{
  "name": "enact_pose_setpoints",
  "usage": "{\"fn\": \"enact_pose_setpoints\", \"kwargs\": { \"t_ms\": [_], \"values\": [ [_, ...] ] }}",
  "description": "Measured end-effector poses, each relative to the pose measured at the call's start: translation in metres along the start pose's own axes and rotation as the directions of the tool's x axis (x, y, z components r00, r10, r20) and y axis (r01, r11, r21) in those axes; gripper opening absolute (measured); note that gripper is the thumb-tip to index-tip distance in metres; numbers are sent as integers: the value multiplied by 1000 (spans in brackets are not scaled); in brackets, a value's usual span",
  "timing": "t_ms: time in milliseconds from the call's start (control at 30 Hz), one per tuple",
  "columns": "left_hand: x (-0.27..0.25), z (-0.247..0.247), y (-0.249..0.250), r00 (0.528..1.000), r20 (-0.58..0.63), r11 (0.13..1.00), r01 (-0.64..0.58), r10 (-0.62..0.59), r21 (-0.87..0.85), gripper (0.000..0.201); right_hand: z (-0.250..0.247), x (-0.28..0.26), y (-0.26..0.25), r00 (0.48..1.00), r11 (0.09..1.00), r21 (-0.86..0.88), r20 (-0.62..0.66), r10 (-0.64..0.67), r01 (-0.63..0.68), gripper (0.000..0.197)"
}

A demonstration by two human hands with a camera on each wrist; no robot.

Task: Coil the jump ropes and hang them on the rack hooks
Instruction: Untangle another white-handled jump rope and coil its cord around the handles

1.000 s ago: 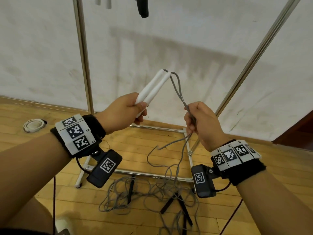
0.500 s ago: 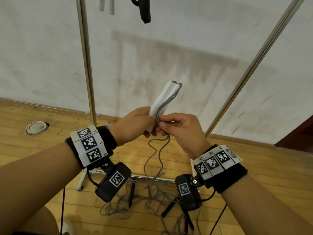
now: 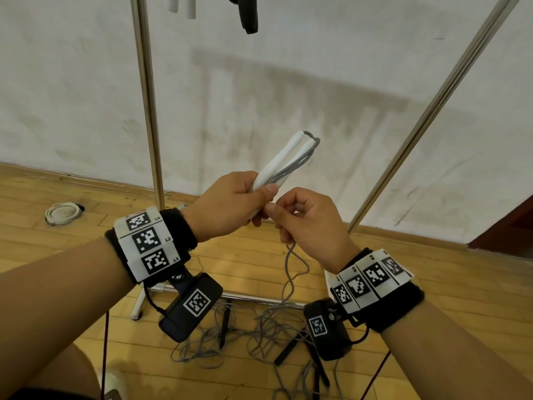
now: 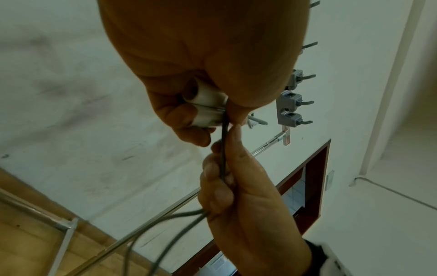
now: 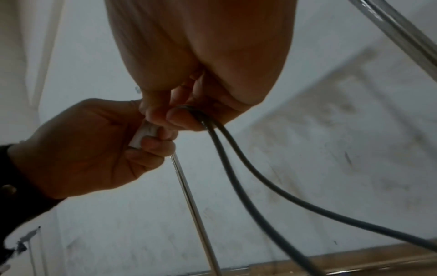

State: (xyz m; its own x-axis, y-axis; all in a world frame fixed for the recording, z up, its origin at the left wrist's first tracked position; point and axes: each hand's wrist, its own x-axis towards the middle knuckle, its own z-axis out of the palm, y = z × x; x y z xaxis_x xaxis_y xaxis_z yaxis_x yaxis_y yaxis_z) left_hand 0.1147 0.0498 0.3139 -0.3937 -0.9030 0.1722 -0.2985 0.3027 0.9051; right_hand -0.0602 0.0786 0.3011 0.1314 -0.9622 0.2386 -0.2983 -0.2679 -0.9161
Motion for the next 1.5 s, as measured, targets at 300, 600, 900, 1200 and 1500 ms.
{"fn": "enact_pose_setpoints", "kwargs": {
  "t_ms": [300, 600, 900, 1200, 1500],
  "values": [
    [-2, -15, 3, 1000, 0, 999, 24, -24, -37, 29, -29, -15, 31, 937, 980, -198, 345, 60, 10, 35],
    [-13, -10, 4, 813, 576, 964, -85, -79, 253, 24, -51, -19, 49, 940, 909, -412, 281, 195, -65, 17],
    [-18, 27, -14, 674, 637, 683, -265, -374, 680, 39, -34, -6, 35, 884, 810, -581, 415, 215, 76, 29],
    [-2, 17, -32, 841, 440, 704, -103, -316, 703, 32, -4, 5, 14, 947, 860, -509, 294, 132, 39, 34],
    [12, -11, -20, 981, 163, 889, 21, -107, 457, 36, 1, 0, 9, 994, 996, -50, 87, 72, -68, 16]
  ]
}}
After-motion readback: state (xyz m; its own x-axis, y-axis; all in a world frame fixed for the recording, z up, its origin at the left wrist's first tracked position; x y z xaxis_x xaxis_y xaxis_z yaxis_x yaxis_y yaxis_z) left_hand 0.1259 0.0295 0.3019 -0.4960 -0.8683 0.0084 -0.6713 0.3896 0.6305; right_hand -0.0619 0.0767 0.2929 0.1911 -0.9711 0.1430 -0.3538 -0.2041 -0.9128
